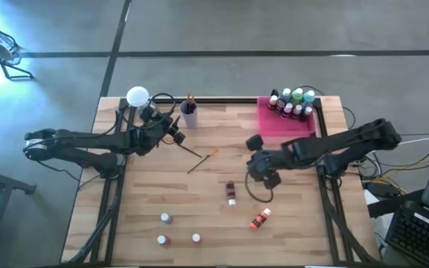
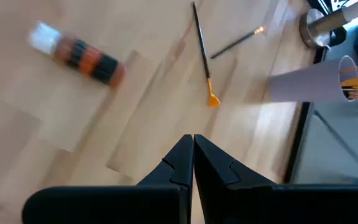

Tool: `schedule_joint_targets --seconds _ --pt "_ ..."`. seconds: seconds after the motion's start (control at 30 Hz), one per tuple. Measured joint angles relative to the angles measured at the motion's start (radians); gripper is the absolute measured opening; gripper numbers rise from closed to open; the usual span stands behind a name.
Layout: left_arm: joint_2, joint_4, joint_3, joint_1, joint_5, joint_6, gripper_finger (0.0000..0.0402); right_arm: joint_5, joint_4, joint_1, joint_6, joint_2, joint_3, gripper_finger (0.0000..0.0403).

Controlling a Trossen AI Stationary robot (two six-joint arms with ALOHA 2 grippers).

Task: Pick & Place Paint Supplies
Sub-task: Put the small brown paint bottle into the pink bin

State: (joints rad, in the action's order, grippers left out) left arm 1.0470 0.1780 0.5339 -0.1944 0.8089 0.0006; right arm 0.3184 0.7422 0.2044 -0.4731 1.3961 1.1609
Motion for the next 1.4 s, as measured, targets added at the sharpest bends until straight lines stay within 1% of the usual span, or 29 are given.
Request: schedule_joint_targets --seconds 0.1,0.2,0.4,0.5,0.6,0.77,0.87,1.0,1.2,1.4 --pt "0.0 0.0 0.0 0.0 0.0 0.0 0.0151 0.015 -0.005 -0.002 -0.028 0.063 0.028 0.0019" --pt "0.0 0.0 0.0 0.0 0.0 0.0 0.0151 0.015 0.011 -0.002 -0.067 0.122 0.058 0.0041" --pt "0.0 -0.001 0.0 0.0 0.0 0.0 0.0151 0.019 0.039 0.001 -0.29 0.223 0.123 0.0092" --pt "0.0 0.0 0.0 0.0 0.0 0.0 0.0151 0.023 0.04 0.001 -0.377 0.266 0.161 0.0111" --pt "0.0 0.0 0.0 0.0 0.0 0.0 0.0151 0.026 0.041 0.001 -0.404 0.293 0.2 0.0126" --pt "0.0 0.0 0.0 0.0 0.0 0.0 0.0151 0.033 0.084 0.001 -0.383 0.302 0.251 0.0143" --pt "0.0 0.0 0.0 0.0 0.0 0.0 0.0151 0.034 0.113 0.001 -0.368 0.292 0.263 0.0146" --pt "0.0 0.0 0.0 0.0 0.0 0.0 0.0151 0.032 0.146 0.003 -0.392 0.28 0.269 0.0135" --pt "0.0 0.0 0.0 0.0 0.0 0.0 0.0151 0.029 0.145 0.003 -0.537 0.29 0.26 0.0111" --pt "0.0 0.0 0.0 0.0 0.0 0.0 0.0151 -0.008 0.138 0.003 -0.682 0.356 0.257 0.0102"
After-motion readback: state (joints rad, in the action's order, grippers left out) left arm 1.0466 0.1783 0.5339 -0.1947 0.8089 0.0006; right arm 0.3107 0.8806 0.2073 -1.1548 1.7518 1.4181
